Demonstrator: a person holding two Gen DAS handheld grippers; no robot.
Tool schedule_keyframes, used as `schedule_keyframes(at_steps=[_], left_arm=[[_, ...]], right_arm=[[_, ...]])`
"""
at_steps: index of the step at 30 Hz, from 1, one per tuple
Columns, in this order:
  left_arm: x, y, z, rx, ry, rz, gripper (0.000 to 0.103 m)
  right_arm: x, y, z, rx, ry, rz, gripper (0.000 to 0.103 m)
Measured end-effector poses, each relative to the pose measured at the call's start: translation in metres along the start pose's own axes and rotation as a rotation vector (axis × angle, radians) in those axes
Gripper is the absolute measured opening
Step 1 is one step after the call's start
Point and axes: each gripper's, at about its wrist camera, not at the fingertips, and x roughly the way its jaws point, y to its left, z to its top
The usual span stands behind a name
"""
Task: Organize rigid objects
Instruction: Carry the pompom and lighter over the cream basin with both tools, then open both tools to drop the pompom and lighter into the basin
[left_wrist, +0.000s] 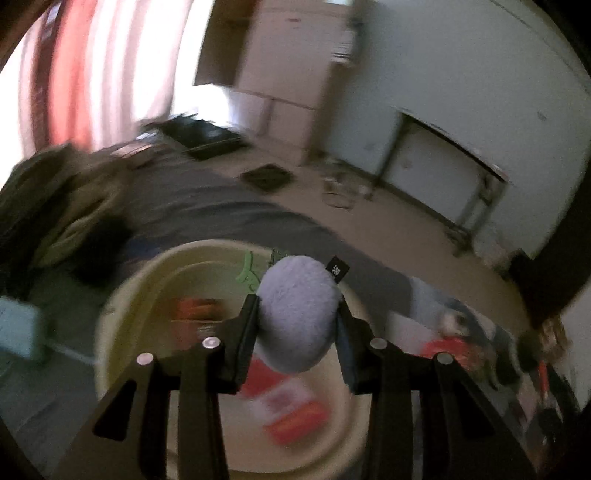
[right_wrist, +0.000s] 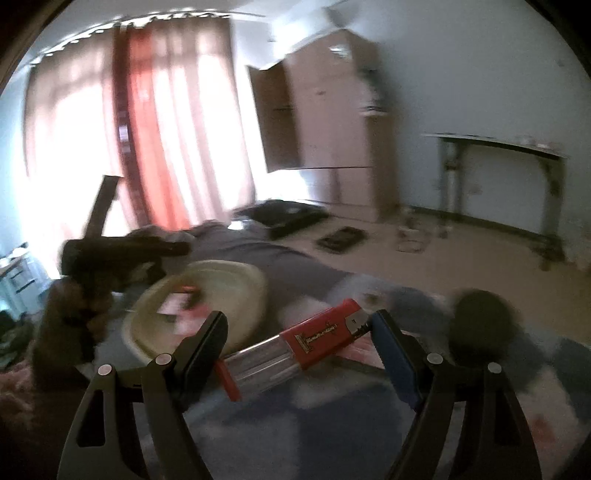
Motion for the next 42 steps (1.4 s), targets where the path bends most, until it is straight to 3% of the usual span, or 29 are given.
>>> schedule_keyframes(at_steps=[5,9,11,17,21,24,26,28,31,33,35,38,42], left_arm=[[0.021,0.051,-0.006,-0.124,0.048,0.049,0.040],[0.035,0.075,-0.013,-0.201,0.086,0.063,0.040],[0.040,0.074,-0.015,-0.192,0.100,0.077,0.041],[0.056,0.074,-0.018,-0.215,0.139,0.036,0.040],[0.059,0.075,-0.017,-0.241,0.142,0.000,0.041],[0.058,0.075,-0.015,-0.267,0.144,-0.013,0.048],[0.052,0.078,-0.014,-0.294,0.131,-0.048,0.057],[0.042,0.077,-0.011,-0.295,0.094,-0.057,0.081],[0.024,0.064,-0.006,-0.247,0.023,-0.057,0.102],[0.022,0.045,-0.004,-0.186,0.013,0.009,0.103],[0.028,0.026,-0.004,-0.136,0.031,0.003,0.103],[0.040,-0.013,-0.008,-0.065,0.115,-0.115,0.103],[0.047,-0.087,-0.020,0.031,0.196,-0.299,0.103]], right_arm=[[0.081,0.056,0.015,-0.130,0.103,0.125,0.080],[0.154,0.096,0.014,-0.266,0.222,0.127,0.080],[0.185,0.112,0.007,-0.316,0.285,0.131,0.080],[0.239,0.145,-0.005,-0.433,0.378,0.079,0.080],[0.256,0.147,-0.008,-0.412,0.394,0.064,0.080],[0.267,0.147,-0.006,-0.405,0.399,0.076,0.081],[0.270,0.152,-0.005,-0.414,0.392,0.071,0.093],[0.260,0.153,-0.003,-0.422,0.363,0.072,0.096],[0.234,0.150,0.007,-0.397,0.308,0.052,0.098],[0.199,0.137,0.020,-0.355,0.230,0.020,0.102],[0.157,0.112,0.027,-0.297,0.165,-0.033,0.103],[0.087,0.048,0.040,-0.142,0.066,-0.226,0.103],[0.007,-0.052,0.027,0.142,0.031,-0.505,0.103]])
